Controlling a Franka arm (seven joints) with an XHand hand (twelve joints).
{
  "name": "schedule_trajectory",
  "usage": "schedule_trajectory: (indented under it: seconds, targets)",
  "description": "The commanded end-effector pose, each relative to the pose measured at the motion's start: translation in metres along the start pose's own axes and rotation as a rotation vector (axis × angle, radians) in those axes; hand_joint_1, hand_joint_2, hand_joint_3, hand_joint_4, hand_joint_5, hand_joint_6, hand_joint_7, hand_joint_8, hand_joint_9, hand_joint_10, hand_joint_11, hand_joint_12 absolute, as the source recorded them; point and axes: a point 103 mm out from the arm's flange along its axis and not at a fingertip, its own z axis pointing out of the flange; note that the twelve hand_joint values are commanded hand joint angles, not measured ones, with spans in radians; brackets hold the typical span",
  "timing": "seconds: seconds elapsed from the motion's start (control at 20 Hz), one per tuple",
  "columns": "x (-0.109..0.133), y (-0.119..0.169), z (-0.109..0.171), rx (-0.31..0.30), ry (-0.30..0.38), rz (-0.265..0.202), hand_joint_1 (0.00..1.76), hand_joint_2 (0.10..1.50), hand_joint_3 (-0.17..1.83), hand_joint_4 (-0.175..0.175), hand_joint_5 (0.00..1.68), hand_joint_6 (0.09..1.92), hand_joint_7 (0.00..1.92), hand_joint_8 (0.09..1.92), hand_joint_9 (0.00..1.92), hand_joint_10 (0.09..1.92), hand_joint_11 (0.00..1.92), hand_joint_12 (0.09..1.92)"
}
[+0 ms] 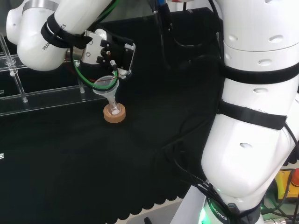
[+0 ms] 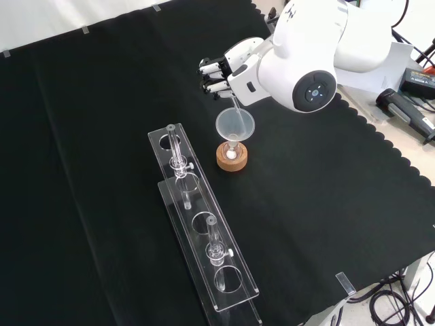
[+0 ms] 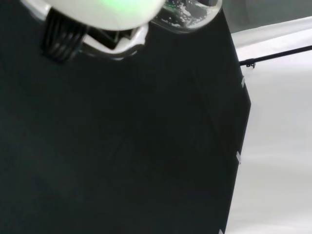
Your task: Pour all the NaCl from the weighing funnel into the round-bottom flask.
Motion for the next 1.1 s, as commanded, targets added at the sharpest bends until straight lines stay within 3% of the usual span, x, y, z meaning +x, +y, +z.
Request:
schedule_trajectory:
  seconds: [0.05,1.1]
  targets:
    - [-0.001,0.000,0.002,-0.003,-0.009,0.000,1.15,0.62,0.64,0.175,1.40,0.44,0.69,0.64,1.08,0.25,0.79,1.08]
    - [0.002,-0.005,-0.016,-0.012,-0.093,0.025,1.15,0.62,0.65,0.175,1.39,0.44,0.68,0.64,1.08,0.25,0.79,1.08]
